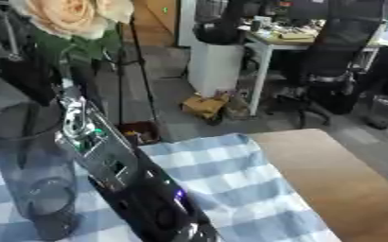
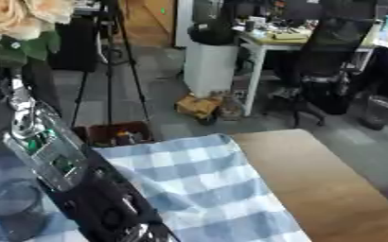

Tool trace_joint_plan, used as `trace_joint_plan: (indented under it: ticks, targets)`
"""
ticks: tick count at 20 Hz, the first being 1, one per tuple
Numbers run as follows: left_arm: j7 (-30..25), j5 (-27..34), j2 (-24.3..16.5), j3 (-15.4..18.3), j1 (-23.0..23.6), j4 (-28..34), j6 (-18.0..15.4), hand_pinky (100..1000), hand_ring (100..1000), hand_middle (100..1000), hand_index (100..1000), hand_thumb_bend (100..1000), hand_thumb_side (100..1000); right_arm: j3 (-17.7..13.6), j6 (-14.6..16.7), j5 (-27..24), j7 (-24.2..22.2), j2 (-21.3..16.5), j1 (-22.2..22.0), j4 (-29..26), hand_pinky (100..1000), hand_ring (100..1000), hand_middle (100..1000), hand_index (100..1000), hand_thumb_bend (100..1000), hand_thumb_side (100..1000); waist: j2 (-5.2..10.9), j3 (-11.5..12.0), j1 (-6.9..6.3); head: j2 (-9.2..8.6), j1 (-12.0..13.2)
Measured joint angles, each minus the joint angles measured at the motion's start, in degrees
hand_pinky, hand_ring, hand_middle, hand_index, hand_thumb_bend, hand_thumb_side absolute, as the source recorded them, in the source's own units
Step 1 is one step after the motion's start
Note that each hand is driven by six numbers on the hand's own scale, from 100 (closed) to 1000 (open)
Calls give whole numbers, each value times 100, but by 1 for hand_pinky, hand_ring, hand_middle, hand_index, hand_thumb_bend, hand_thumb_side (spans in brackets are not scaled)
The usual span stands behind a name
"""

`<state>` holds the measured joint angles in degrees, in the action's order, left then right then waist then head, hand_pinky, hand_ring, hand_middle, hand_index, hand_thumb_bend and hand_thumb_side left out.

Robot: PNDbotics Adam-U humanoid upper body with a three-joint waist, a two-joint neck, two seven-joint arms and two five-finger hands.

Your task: Arrange flowers into the vase.

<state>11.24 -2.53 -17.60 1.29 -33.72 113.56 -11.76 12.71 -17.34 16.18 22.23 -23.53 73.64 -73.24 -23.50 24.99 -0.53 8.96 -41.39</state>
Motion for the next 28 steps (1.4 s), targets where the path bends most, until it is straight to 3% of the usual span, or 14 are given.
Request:
trace_joint_plan:
  ticks: [14,28]
  targets:
    - [-12,1,0,1,-1,0,-13,696,980,917,1000,100,1000,-13,-432,1014,-917,-48,-4,18,451,511,382,369,424,729,24,0,72,10,-7]
    - [-13,1,0,2,1,0,-14,699,981,913,1000,100,1000,-91,-474,1869,-1726,-92,-26,-46,567,617,494,505,463,789,70,-30,64,10,-52]
